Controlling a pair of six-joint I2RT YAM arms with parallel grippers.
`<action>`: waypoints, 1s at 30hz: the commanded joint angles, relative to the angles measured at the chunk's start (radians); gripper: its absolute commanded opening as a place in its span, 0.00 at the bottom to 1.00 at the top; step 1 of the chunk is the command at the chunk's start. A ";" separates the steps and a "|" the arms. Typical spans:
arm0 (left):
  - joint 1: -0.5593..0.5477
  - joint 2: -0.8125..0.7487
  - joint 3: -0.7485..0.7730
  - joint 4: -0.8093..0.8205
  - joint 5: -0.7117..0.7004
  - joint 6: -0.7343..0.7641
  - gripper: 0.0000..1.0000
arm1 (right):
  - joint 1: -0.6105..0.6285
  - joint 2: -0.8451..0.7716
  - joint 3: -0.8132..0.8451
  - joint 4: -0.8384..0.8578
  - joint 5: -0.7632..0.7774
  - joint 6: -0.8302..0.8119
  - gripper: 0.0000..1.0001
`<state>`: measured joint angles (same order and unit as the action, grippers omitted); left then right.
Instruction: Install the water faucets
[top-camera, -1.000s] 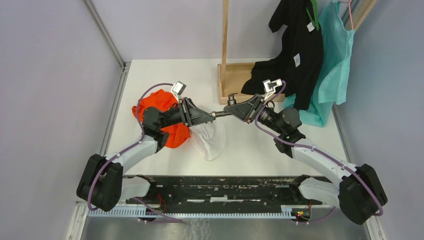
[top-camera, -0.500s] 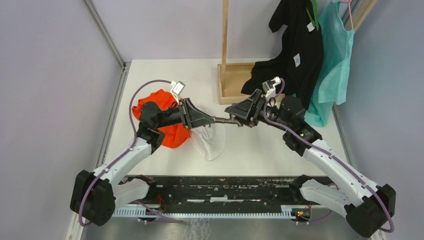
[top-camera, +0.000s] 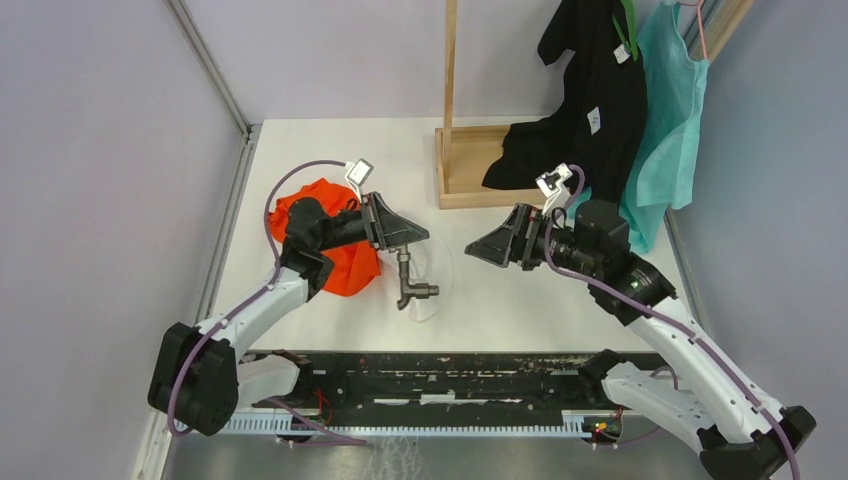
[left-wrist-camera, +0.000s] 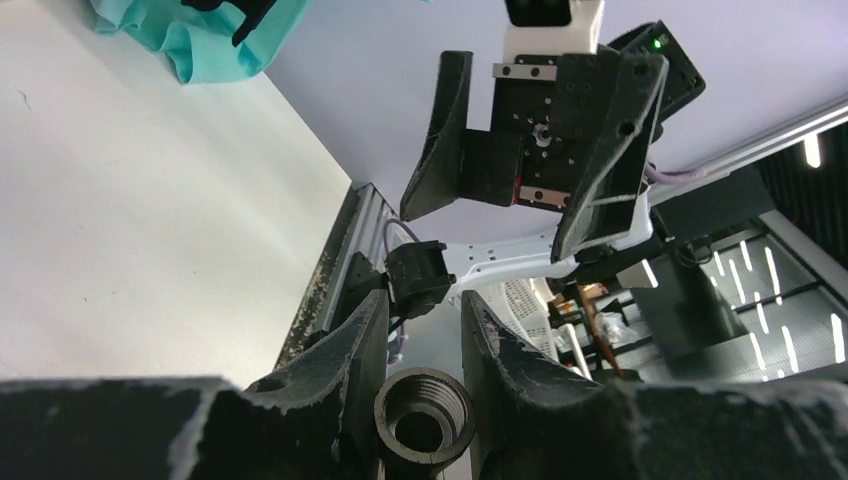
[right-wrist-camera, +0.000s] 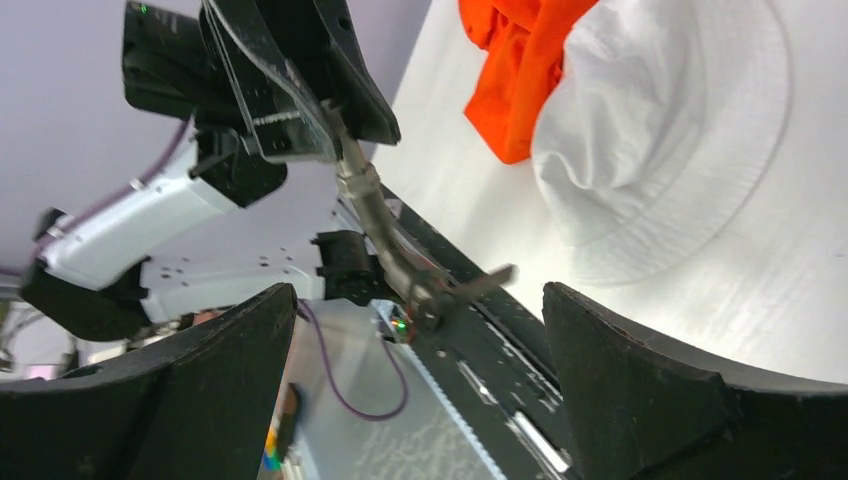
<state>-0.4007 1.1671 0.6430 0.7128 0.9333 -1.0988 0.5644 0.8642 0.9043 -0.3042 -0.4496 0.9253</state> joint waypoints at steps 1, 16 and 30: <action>0.004 0.001 0.052 0.041 -0.024 -0.110 0.03 | -0.003 -0.081 0.037 -0.081 0.040 -0.241 0.99; -0.001 0.008 -0.012 -0.147 -0.497 -0.171 0.03 | 0.059 -0.119 -0.357 0.485 0.222 0.282 0.97; -0.040 0.016 0.004 -0.109 -0.700 -0.287 0.03 | 0.312 0.227 -0.492 1.117 0.419 0.363 0.99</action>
<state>-0.4343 1.1870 0.6250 0.5030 0.2802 -1.3022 0.8425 0.9817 0.3985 0.4770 -0.0792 1.2797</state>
